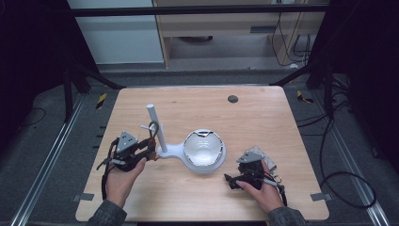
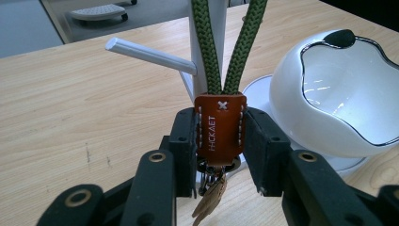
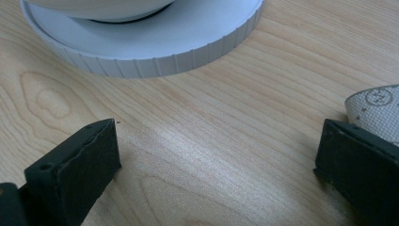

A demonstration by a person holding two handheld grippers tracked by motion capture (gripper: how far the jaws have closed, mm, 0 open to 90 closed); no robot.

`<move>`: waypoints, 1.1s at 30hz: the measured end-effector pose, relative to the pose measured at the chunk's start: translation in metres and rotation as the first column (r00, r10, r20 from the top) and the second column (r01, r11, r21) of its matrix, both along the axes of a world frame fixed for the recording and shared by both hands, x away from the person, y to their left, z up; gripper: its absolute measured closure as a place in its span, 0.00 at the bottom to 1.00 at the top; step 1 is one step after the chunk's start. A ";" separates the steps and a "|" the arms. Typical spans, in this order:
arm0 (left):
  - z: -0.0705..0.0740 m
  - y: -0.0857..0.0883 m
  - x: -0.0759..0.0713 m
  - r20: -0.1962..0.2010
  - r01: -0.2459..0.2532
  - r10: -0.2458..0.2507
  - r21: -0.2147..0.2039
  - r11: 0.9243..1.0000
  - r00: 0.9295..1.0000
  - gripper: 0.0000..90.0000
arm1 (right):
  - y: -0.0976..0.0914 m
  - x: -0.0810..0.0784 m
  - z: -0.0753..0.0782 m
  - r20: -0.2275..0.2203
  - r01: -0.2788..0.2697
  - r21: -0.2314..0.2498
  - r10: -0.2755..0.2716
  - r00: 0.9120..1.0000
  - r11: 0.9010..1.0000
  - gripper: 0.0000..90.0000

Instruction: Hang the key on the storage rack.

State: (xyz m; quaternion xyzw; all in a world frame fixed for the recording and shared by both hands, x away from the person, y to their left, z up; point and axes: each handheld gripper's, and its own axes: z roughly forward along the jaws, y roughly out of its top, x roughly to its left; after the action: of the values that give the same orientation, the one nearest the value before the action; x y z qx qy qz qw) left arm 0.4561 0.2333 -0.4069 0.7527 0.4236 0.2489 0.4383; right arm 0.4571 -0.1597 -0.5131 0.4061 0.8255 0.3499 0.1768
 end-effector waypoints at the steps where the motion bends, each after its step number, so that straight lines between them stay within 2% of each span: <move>1: 0.000 0.000 0.000 -0.002 0.003 -0.003 0.002 1.000 1.000 0.72 | 0.000 0.000 0.000 0.000 0.000 -0.001 0.000 1.000 1.000 0.00; 14: -0.001 -0.003 -0.003 -0.017 0.002 -0.002 0.025 1.000 1.000 0.48 | 0.000 -0.001 0.000 -0.002 0.001 0.000 -0.001 1.000 1.000 0.00; 18: -0.005 -0.001 -0.006 -0.035 -0.014 0.015 0.030 0.999 0.999 0.31 | 0.000 -0.001 0.000 -0.001 0.008 0.000 -0.008 1.000 1.000 0.00; 19: -0.008 0.000 -0.007 -0.033 -0.024 0.025 0.025 0.999 0.999 0.31 | 0.000 -0.002 0.000 -0.001 0.010 -0.001 -0.010 1.000 1.000 0.00; 22: -0.015 0.005 -0.007 -0.044 -0.032 0.034 0.027 0.999 0.998 0.22 | 0.000 -0.002 0.000 -0.001 0.011 -0.001 -0.011 1.000 1.000 0.00; 23: -0.021 0.010 -0.005 -0.067 -0.031 0.032 0.028 0.999 0.997 0.16 | 0.000 -0.002 0.000 -0.001 0.009 -0.001 -0.009 1.000 1.000 0.00; 24: -0.021 0.010 -0.005 -0.067 -0.031 0.032 0.028 0.999 0.997 0.14 | 0.000 -0.002 0.000 -0.001 0.009 -0.001 -0.009 1.000 1.000 0.00; 27: -0.033 0.020 -0.001 -0.088 -0.037 0.039 0.024 0.999 0.995 0.10 | -0.001 -0.003 0.001 -0.004 0.011 -0.002 -0.011 1.000 1.000 0.03; 30: -0.050 0.032 0.006 -0.097 -0.071 0.074 0.030 0.997 0.992 0.09 | -0.005 -0.004 0.007 0.003 0.007 -0.018 -0.007 1.000 1.000 0.07; 32: -0.062 0.040 0.010 -0.116 -0.085 0.088 0.033 0.996 0.989 0.09 | -0.010 -0.005 0.013 0.009 -0.010 -0.011 0.010 1.000 1.000 0.07; 33: -0.068 0.045 0.013 -0.140 -0.082 0.086 0.035 0.996 0.986 0.10 | -0.013 -0.006 0.017 0.008 -0.004 -0.005 0.004 1.000 1.000 0.08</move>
State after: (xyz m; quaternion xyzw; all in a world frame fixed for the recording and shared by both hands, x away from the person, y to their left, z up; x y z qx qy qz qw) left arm 0.4695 0.2779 -0.4751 0.7560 0.4815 0.2194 0.3854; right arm 0.4508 -0.1724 -0.4956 0.4024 0.8264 0.3500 0.1804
